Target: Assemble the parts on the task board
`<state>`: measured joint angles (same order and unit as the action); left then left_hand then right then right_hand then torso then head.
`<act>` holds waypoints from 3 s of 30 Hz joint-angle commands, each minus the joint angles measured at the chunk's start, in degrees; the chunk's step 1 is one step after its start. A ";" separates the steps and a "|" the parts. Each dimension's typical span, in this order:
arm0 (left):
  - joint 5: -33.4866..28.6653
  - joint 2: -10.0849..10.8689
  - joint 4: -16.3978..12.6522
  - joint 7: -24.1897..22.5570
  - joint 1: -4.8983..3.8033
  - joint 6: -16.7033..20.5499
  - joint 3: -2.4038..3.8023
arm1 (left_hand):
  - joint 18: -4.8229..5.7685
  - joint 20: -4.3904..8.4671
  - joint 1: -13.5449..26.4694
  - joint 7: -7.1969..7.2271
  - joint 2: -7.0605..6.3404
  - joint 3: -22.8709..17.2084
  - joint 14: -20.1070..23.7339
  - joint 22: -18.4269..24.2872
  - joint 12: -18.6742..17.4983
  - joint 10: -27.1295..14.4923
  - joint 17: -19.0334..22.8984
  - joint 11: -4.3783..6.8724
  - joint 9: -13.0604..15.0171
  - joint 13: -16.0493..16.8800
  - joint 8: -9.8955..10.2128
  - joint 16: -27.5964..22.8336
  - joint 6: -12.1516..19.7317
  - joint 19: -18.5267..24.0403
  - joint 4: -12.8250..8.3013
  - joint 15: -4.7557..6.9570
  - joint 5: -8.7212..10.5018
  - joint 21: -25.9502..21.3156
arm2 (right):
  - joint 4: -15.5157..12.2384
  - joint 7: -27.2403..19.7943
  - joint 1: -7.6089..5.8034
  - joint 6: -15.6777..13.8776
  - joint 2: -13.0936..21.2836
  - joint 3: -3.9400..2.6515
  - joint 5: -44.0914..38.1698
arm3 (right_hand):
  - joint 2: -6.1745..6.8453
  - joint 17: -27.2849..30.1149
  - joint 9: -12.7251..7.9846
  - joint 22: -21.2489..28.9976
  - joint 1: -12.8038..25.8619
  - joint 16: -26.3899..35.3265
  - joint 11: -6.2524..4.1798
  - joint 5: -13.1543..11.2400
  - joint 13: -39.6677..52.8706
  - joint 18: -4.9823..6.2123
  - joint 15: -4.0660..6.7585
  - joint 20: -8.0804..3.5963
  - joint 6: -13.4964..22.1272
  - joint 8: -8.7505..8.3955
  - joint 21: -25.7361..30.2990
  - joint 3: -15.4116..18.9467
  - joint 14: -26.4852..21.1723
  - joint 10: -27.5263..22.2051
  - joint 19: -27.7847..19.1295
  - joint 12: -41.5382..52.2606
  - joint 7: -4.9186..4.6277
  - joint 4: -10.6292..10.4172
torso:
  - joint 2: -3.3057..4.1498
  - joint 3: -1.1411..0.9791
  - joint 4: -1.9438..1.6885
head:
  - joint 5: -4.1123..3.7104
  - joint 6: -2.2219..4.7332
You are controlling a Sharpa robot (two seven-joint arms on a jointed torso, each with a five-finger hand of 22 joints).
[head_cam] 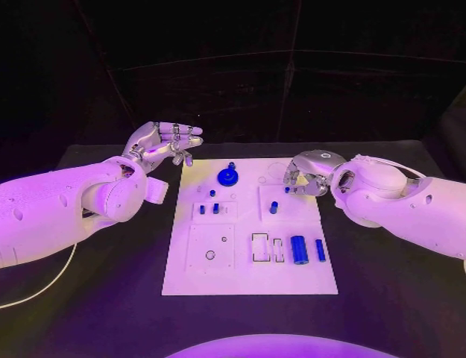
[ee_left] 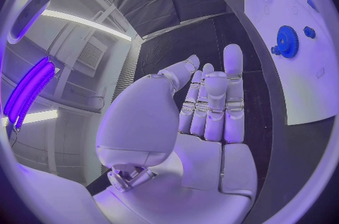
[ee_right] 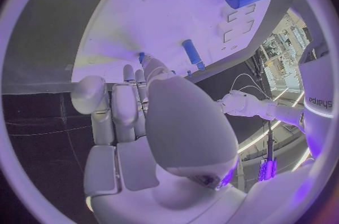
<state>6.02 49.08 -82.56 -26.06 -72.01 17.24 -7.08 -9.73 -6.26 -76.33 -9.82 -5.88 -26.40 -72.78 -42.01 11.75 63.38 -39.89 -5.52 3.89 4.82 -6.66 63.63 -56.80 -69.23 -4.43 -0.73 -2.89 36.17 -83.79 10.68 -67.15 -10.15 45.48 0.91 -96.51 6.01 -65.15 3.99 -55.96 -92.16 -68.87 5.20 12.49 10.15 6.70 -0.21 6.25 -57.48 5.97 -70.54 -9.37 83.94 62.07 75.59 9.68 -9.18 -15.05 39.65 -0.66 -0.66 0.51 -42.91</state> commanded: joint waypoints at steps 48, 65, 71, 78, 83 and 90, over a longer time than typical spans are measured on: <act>-1.73 0.03 1.25 -0.46 -0.08 -0.87 0.03 | -0.71 -0.27 -0.21 -0.21 0.00 0.26 1.07 0.19 0.31 -0.44 1.10 -0.44 0.05 0.05 0.12 -0.82 0.16 0.72 -0.22 -0.23 -0.14 -0.46 | -1.37 2.11 1.90 -7.97 0.01 0.00 -2.46 | 0.28 2.50 0.80 -8.31 2.18 0.09 -1.99 -3.04 -3.81 -1.67 1.77 -1.74 -8.42 0.36 -5.66 -12.32 1.84 10.44 4.08 -3.02 1.66 6.99 | -0.08 0.05 0.05 | -0.36 -0.35; -1.74 0.04 1.80 -0.12 -0.10 -0.92 0.03 | -0.70 -0.32 -0.09 -0.29 -0.03 0.46 1.19 0.23 0.32 -0.70 1.24 -0.54 0.07 0.02 0.05 -0.86 0.09 0.78 -0.19 -0.30 -0.13 -0.53 | -10.78 3.22 1.27 -10.23 5.37 -0.29 0.12 | 0.37 2.43 0.79 -8.60 2.70 -0.08 -2.04 -3.21 -3.81 -1.71 1.79 -1.76 -8.54 0.31 -5.84 -12.58 1.87 10.61 4.17 -3.23 1.73 7.23 | -0.15 0.09 0.03 | -0.30 -0.19; -1.74 -0.34 1.86 0.02 -0.10 -1.11 0.03 | -0.70 -0.33 -0.07 -0.29 -0.03 0.48 1.20 0.24 0.33 -0.72 1.25 -0.55 0.08 0.02 0.04 -0.86 0.08 0.79 -0.18 -0.31 -0.13 -0.54 | -15.20 3.02 1.12 -10.84 5.46 -0.42 0.66 | 0.44 2.52 0.78 -8.60 2.91 -0.06 -2.03 -3.16 -3.81 -1.70 1.79 -1.79 -8.52 0.25 -5.85 -12.67 1.86 10.63 4.16 -3.34 1.72 7.30 | -0.12 0.18 -0.11 | 0.16 -0.22; -1.74 -1.35 2.16 0.32 -0.12 -1.35 0.04 | -0.70 -0.33 -0.07 -0.30 -0.02 0.49 1.20 0.24 0.33 -0.73 1.25 -0.55 0.08 0.02 0.04 -0.86 0.08 0.79 -0.17 -0.31 -0.13 -0.54 | -16.42 2.22 1.10 -10.59 2.34 -0.44 1.29 | 0.44 2.57 0.76 -8.62 3.01 -0.05 -2.02 -3.12 -3.82 -1.70 1.79 -1.81 -8.49 0.20 -5.86 -12.77 1.86 10.62 4.15 -3.42 1.71 7.36 | -0.07 0.19 -0.11 | 1.29 -0.52; -1.74 -2.24 2.39 0.49 -0.13 -1.48 0.04 | -0.69 -0.38 0.11 -0.30 0.08 0.65 1.28 0.28 0.39 -0.85 1.35 -0.58 0.10 0.02 -0.02 -0.87 0.00 0.82 -0.04 -0.36 -0.13 -0.60 | -16.34 1.75 1.28 -9.44 -0.66 -0.37 1.39 | 0.37 2.66 0.73 -8.55 3.16 -0.04 -2.01 -3.04 -3.84 -1.69 1.79 -1.84 -8.43 0.09 -5.83 -13.06 1.84 10.62 4.10 -3.60 1.69 7.56 | -0.02 0.23 -0.18 | 2.05 -0.88; -1.75 -2.88 2.64 0.70 -0.16 -1.43 0.05 | -0.69 -0.40 0.17 -0.30 0.10 0.72 1.29 0.29 0.42 -0.88 1.37 -0.59 0.10 0.02 -0.04 -0.87 -0.01 0.83 0.00 -0.38 -0.12 -0.61 | -15.01 1.40 2.91 -7.66 -4.30 0.00 0.55 | 0.34 2.74 0.71 -8.54 3.22 -0.02 -1.99 -3.00 -3.85 -1.68 1.78 -1.85 -8.41 0.04 -5.83 -13.21 1.83 10.62 4.08 -3.69 1.68 7.68 | -0.01 0.21 0.09 | 3.45 -1.42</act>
<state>4.53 46.34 -79.92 -25.42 -72.04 16.45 -7.09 -9.68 -6.64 -76.35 -9.82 -5.87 -26.08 -71.97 -41.77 11.97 62.75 -38.62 -6.15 3.92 4.79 -6.67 62.97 -56.81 -68.84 -4.42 -1.14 -2.88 35.95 -99.02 12.90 -64.48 -19.17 41.49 0.84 -95.48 6.32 -62.47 4.61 -64.51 -89.38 -68.89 3.18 9.64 6.37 5.77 1.04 4.40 -65.65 5.92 -76.08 -22.22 83.94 72.48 79.47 6.33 -7.53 -7.27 39.63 -0.43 -0.73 3.67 -44.18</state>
